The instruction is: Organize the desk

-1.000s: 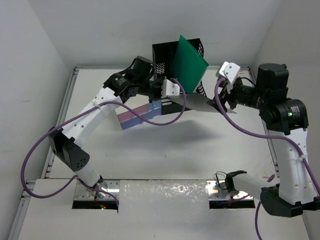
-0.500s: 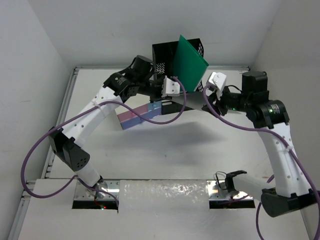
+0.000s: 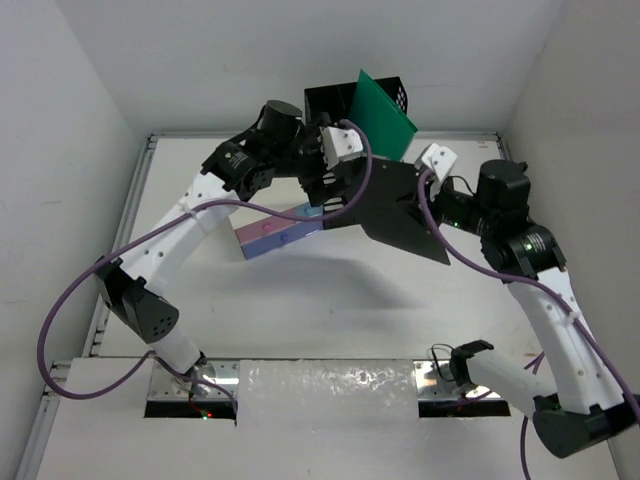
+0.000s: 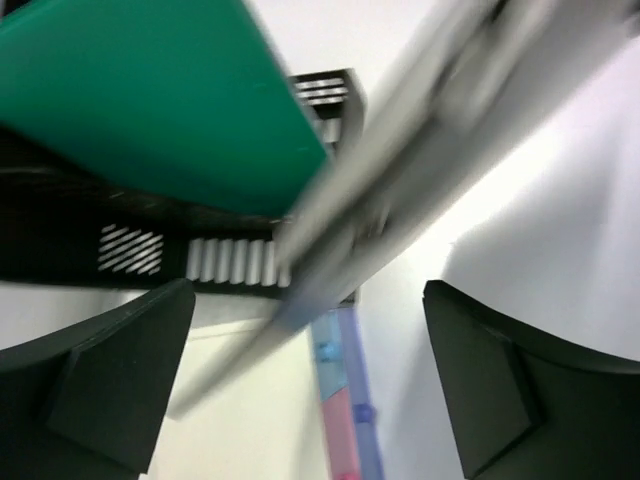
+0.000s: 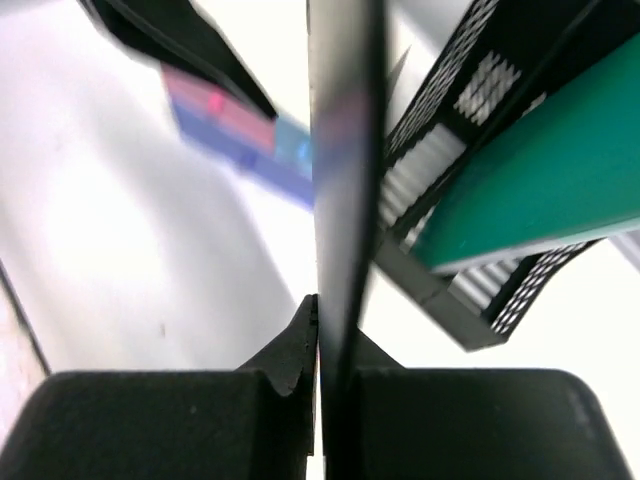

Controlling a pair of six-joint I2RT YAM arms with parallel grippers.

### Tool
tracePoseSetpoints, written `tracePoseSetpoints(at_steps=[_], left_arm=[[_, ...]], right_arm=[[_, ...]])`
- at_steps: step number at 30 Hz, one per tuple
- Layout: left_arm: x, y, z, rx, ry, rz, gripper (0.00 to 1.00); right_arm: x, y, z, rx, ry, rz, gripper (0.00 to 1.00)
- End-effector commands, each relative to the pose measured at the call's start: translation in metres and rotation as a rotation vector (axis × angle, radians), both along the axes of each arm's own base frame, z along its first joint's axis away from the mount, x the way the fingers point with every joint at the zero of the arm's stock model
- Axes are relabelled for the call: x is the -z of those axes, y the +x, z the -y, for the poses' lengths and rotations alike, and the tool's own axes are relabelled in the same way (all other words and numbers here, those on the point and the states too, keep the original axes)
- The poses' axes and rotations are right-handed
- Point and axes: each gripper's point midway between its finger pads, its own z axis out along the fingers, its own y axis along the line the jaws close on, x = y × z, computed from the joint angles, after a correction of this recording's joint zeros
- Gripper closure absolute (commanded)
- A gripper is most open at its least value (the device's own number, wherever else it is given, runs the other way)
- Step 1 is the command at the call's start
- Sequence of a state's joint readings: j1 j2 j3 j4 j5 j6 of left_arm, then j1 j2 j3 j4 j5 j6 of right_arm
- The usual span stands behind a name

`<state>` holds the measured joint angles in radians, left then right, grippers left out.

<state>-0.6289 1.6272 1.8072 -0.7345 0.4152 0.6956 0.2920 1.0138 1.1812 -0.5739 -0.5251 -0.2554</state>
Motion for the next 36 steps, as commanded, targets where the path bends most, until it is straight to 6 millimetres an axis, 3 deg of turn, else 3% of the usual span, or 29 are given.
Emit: tracePoseSetpoints(at_steps=[1,3,4,8,9,12,13,14,15,17,18,19,21,24,27,29,30,31,32,34,36], left_arm=[[-0.062,0.010,-0.022,-0.186,-0.102,0.124,0.00],[-0.062,0.013,-0.037,-0.257,-0.076,0.136,0.00],[-0.067,0.010,-0.045,-0.289,-0.078,0.140,0.00],[-0.055,0.011,-0.083,-0.406,-0.009,0.103,0.00],[-0.049,0.020,-0.106,-0.461,0.007,0.079,0.00],[-0.039,0.026,-0.146,-0.510,-0.033,-0.001,0.00],[-0.030,0.036,-0.187,-0.603,-0.031,-0.027,0.00],[-0.023,0.041,-0.220,-0.666,-0.040,-0.048,0.00],[-0.003,0.038,-0.236,-0.684,-0.020,-0.083,0.00],[0.016,0.038,-0.257,-0.711,-0.032,-0.120,0.00],[0.028,0.039,-0.280,-0.767,-0.037,-0.143,0.00],[0.053,0.036,-0.286,-0.782,-0.028,-0.200,0.00],[0.072,0.045,-0.305,-0.822,-0.062,-0.232,0.00],[0.092,0.058,-0.316,-0.864,-0.107,-0.283,0.00],[0.109,0.074,-0.317,-0.875,-0.126,-0.326,0.00],[0.109,0.078,-0.312,-0.847,-0.145,-0.334,0.00],[0.112,0.080,-0.311,-0.842,-0.149,-0.344,0.00],[0.113,0.083,-0.311,-0.837,-0.156,-0.340,0.00],[0.115,0.085,-0.310,-0.834,-0.158,-0.341,0.00],[0.129,0.088,-0.311,-0.836,-0.154,-0.370,0.01],[0.143,0.093,-0.310,-0.837,-0.152,-0.403,0.02]], right_arm=[[-0.052,0.011,0.001,0.113,0.168,0.115,1.00],[-0.050,0.013,0.004,0.148,0.189,0.115,1.00],[-0.058,0.015,0.007,0.181,0.225,0.136,1.00],[-0.061,0.022,0.012,0.253,0.295,0.135,1.00],[-0.062,0.024,0.013,0.264,0.306,0.139,1.00],[-0.072,0.032,0.012,0.295,0.403,0.170,1.00],[-0.091,0.036,0.009,0.294,0.484,0.211,1.00],[-0.086,0.044,0.008,0.307,0.507,0.205,1.00],[-0.099,0.046,0.002,0.294,0.561,0.236,1.00],[-0.106,0.055,-0.003,0.303,0.588,0.259,1.00],[-0.108,0.068,-0.004,0.336,0.603,0.284,1.00],[-0.109,0.071,-0.012,0.331,0.611,0.297,1.00],[-0.108,0.092,-0.016,0.388,0.630,0.329,1.00],[-0.104,0.113,-0.030,0.445,0.614,0.351,1.00],[-0.082,0.144,-0.052,0.483,0.537,0.368,1.00],[-0.077,0.154,-0.057,0.511,0.514,0.397,1.00],[-0.084,0.158,-0.057,0.524,0.534,0.429,1.00],[-0.072,0.169,-0.059,0.553,0.523,0.423,1.00],[-0.072,0.174,-0.059,0.565,0.535,0.435,1.00],[-0.077,0.184,-0.059,0.593,0.572,0.468,1.00],[-0.063,0.198,-0.068,0.590,0.568,0.472,1.00]])
